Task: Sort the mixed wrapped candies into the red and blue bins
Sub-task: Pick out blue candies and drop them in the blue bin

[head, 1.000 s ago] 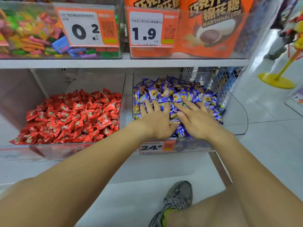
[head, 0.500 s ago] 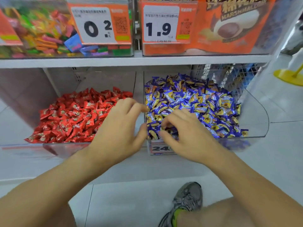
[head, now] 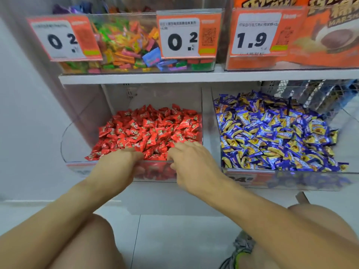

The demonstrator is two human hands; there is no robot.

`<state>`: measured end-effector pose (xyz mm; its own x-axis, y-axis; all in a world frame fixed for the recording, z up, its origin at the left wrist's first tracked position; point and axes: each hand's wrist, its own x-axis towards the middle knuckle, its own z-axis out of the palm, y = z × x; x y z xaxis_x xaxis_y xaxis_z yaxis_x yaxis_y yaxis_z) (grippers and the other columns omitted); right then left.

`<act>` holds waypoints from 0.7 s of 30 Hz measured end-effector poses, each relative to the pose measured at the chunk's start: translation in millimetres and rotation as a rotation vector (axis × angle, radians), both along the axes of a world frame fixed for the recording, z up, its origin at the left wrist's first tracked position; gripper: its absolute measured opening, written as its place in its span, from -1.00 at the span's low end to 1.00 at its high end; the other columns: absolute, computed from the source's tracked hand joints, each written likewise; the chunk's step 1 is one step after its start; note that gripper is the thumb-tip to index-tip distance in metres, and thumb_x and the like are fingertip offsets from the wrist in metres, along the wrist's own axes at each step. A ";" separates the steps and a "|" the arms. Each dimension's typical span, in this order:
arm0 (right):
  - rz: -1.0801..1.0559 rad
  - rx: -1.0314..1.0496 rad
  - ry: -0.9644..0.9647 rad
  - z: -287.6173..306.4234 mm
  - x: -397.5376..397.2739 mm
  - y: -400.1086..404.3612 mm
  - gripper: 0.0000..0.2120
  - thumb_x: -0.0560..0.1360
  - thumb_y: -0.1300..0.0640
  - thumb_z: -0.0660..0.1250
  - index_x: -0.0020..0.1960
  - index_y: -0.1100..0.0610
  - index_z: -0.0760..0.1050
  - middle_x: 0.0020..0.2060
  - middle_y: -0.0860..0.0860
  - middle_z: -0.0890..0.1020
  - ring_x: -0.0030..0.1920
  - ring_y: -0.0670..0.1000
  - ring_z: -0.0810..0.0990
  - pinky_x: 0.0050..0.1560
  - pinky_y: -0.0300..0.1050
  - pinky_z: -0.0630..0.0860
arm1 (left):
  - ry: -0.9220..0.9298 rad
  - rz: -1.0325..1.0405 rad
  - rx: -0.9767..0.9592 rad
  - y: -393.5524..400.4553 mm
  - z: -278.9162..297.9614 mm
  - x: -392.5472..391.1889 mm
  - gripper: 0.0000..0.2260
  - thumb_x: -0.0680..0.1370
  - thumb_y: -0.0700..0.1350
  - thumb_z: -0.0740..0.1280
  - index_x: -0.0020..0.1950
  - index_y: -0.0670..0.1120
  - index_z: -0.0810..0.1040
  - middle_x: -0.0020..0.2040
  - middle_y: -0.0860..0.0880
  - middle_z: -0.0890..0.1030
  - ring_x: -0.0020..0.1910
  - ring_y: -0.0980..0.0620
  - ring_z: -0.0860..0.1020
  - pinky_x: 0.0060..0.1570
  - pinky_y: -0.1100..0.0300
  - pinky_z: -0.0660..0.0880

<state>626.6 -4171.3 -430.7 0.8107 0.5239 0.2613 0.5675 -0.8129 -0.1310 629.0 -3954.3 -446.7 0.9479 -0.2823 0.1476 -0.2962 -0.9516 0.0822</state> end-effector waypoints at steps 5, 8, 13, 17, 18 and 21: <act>-0.148 0.094 0.052 17.9 13.9 -14.0 -0.85 0.47 0.24 0.38 0.00 0.05 0.52 -0.01 -0.01 0.54 0.08 0.08 0.49 0.10 -0.04 0.35 | -0.025 -0.061 -0.147 -16.8 14.0 9.7 -0.88 0.47 -0.04 0.44 -0.18 0.01 0.52 -0.20 0.08 0.53 -0.20 -0.03 0.54 -0.24 0.03 0.49; -0.230 0.116 0.048 18.7 19.9 -23.0 -0.85 0.52 0.22 0.36 0.03 0.02 0.52 0.03 -0.04 0.55 0.12 0.05 0.48 0.17 -0.03 0.34 | -0.063 -0.073 -0.162 -32.2 18.1 20.2 -0.86 0.45 -0.16 0.46 -0.19 0.00 0.52 -0.22 0.09 0.53 -0.26 0.02 0.51 -0.25 0.06 0.48; -0.277 0.093 -0.008 19.5 30.2 -17.5 -0.89 0.56 0.18 0.33 0.06 0.03 0.52 0.04 -0.02 0.56 0.14 0.07 0.48 0.20 0.01 0.37 | -0.034 0.009 -0.204 -32.4 19.6 44.3 -0.84 0.42 -0.17 0.45 -0.26 -0.02 0.49 -0.27 0.06 0.54 -0.26 -0.04 0.52 -0.27 0.06 0.45; -0.265 -0.093 -0.025 16.6 29.1 -14.9 -0.79 0.48 0.27 0.35 0.03 0.01 0.59 0.01 -0.02 0.62 0.06 0.09 0.58 0.13 0.00 0.41 | 0.080 0.056 -0.155 -41.5 10.3 44.2 -0.89 0.43 -0.07 0.48 -0.22 -0.02 0.57 -0.27 0.07 0.55 -0.24 -0.02 0.50 -0.31 0.14 0.29; -0.246 -0.111 -0.024 16.3 29.1 -16.5 -0.80 0.48 0.26 0.36 0.02 0.01 0.60 0.00 -0.02 0.63 0.04 0.09 0.59 0.13 -0.01 0.42 | 0.090 0.064 -0.130 -43.6 9.6 43.1 -0.89 0.44 -0.06 0.49 -0.21 -0.01 0.58 -0.28 0.08 0.55 -0.24 -0.01 0.50 -0.30 0.14 0.28; -0.083 0.041 -0.022 18.0 30.3 -30.0 -0.84 0.52 0.13 0.40 0.10 0.03 0.61 0.02 -0.02 0.59 0.07 0.08 0.55 0.14 -0.02 0.43 | 0.109 0.092 -0.041 -46.3 10.8 41.4 -0.86 0.47 -0.02 0.47 -0.19 0.01 0.54 -0.27 0.06 0.54 -0.23 -0.04 0.51 -0.30 0.13 0.32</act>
<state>656.9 -4201.3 -412.7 0.8449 0.4434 0.2991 0.5013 -0.8515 -0.1536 670.4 -4000.6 -435.9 0.9806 -0.1892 0.0518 -0.1949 -0.9695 0.1487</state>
